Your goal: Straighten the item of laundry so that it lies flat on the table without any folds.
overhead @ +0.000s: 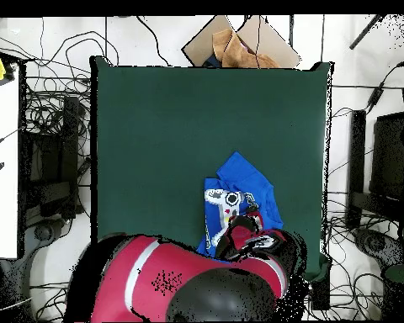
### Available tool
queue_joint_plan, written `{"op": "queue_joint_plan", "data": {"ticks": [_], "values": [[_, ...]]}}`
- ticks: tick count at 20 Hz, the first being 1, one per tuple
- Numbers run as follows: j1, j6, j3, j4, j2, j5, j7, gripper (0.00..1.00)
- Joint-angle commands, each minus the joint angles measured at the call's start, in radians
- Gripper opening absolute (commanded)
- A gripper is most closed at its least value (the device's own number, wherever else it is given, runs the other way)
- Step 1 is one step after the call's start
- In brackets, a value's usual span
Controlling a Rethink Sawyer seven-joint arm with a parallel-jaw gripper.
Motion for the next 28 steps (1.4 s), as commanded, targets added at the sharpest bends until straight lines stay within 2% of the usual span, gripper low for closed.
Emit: {"op": "queue_joint_plan", "data": {"ticks": [1, 7, 14, 18, 22, 25, 28], "values": [[-0.07, 0.064, 0.06, -0.203, 0.073, -0.044, 0.02, 0.0], [-0.117, 0.106, 0.104, -0.245, 0.049, -0.128, 0.012, 0.0], [-0.266, 0.278, 0.296, -0.295, -0.057, -0.339, -0.048, 0.0], [-0.287, 0.3, 0.319, -0.312, -0.073, -0.385, -0.051, 0.0], [-0.373, 0.377, 0.437, -0.312, -0.099, -0.443, -0.096, 0.0], [-0.483, 0.46, 0.564, -0.267, -0.119, -0.425, -0.125, 0.0], [-0.493, 0.476, 0.582, -0.253, -0.121, -0.413, -0.115, 0.0]]}}
